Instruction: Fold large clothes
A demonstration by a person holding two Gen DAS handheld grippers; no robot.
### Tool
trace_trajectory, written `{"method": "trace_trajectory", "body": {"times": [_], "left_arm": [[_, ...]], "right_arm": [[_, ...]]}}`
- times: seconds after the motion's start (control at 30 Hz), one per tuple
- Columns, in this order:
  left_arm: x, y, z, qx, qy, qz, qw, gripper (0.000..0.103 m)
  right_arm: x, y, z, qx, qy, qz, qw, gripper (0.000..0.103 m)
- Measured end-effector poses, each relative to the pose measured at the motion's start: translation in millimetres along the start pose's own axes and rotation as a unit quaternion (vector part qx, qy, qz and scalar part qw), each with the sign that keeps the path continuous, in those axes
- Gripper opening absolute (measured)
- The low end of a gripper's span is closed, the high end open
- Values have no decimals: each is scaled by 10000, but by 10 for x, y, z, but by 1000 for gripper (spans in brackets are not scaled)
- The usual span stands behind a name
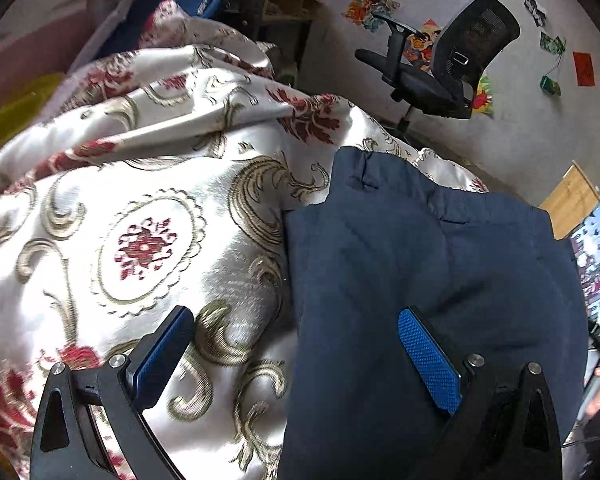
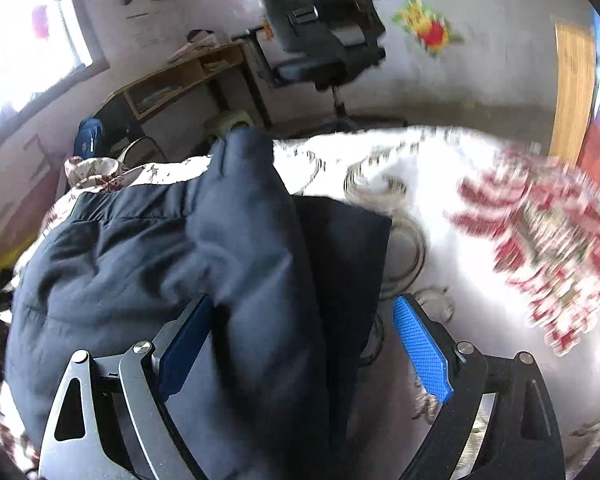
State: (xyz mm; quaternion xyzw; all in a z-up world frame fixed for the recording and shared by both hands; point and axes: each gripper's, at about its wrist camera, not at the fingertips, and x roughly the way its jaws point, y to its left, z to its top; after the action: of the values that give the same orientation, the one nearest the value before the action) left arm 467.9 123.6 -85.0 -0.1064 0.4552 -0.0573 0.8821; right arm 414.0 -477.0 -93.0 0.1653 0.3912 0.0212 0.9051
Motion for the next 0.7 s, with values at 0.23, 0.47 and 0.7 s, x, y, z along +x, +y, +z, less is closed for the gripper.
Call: {"method": "trace_trajectory", "body": {"times": [0.23,0.47,0.7], "left_arm": [[172,-42,-12,193,96,-296,9993,103],[208,-194,-39,487,259,-1029,9932,103],[559,-200,27,210,953,-1649,9815,103]], "right_arm": [[199,-136,-171,230,61,610,9979,102],[233,-130,-292,95,-137,629,9979,102],[191,-148,-286,36,-197,579,9981,102]]}}
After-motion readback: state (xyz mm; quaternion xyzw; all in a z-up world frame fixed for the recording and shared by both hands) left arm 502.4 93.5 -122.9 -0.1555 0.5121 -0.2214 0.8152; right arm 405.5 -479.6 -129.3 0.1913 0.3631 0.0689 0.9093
